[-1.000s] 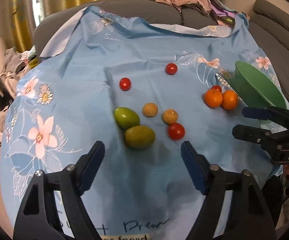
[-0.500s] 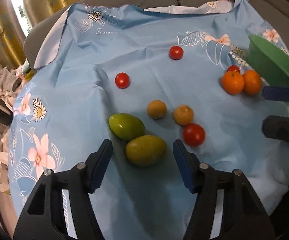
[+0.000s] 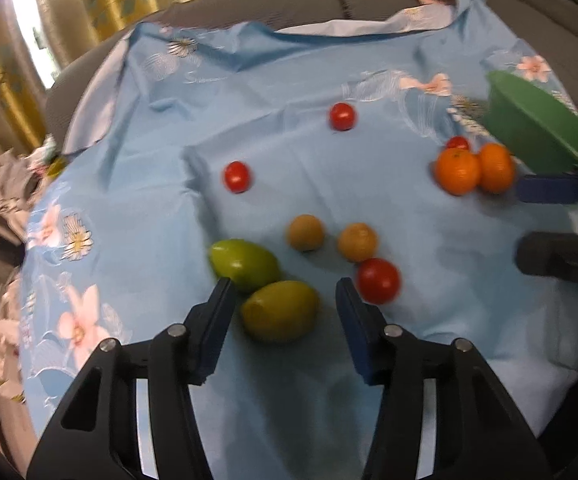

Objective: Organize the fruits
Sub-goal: 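Lower the left tool onto the yellow-green lime and close its fingers, then grasp the green lime with the right tool while the left tool lifts its lime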

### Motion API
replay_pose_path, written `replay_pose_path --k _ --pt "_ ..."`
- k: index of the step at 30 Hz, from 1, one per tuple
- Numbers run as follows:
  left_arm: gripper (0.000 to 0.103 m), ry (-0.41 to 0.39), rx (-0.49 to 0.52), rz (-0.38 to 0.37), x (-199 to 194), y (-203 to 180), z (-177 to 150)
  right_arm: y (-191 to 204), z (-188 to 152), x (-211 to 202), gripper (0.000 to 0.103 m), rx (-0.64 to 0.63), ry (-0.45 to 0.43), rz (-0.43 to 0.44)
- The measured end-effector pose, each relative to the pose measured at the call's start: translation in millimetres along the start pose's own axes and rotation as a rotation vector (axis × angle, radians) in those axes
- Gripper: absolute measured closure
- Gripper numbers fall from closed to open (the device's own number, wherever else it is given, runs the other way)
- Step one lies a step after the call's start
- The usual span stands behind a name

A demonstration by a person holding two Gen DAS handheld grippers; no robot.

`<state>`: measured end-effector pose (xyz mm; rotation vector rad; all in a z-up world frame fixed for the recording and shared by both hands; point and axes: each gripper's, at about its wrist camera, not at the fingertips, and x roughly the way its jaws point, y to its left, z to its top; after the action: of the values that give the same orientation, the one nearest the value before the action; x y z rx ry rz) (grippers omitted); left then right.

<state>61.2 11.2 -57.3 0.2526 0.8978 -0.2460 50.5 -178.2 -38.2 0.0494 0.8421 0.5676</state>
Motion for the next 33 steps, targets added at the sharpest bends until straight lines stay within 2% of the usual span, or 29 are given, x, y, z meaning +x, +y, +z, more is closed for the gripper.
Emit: replay_pose_path --k 8,12,17,21,23,24,27,29,33 --pt "0.052 0.044 -0.037 -0.051 15 7 5 -3 -3 0 0.025 0.026 -0.012 0.028" --pt "0.049 0.058 0.0 -0.029 23 3 8 -3 -3 1 0.025 0.034 -0.014 0.044" --pt "0.05 0.088 0.051 -0.018 22 -1 6 -2 -4 0 0.025 0.024 -0.016 0.058" --pt "0.052 0.104 0.146 0.05 31 -11 5 -3 -4 3 0.025 0.033 -0.012 0.061" --pt "0.053 0.104 0.165 0.046 32 -10 4 -2 -4 3 0.025 0.031 -0.008 0.061" --pt "0.063 0.107 0.154 0.056 31 -6 6 -1 -4 3 0.025 0.029 -0.009 0.061" --pt "0.062 0.094 0.06 0.004 28 7 7 0 -3 1 0.025 0.027 -0.017 0.06" --pt "0.062 0.077 0.047 0.008 27 7 6 1 -1 1 0.025 0.023 -0.02 0.058" --pt "0.062 0.042 -0.069 -0.083 11 19 2 8 3 7 0.025 -0.008 -0.013 0.062"
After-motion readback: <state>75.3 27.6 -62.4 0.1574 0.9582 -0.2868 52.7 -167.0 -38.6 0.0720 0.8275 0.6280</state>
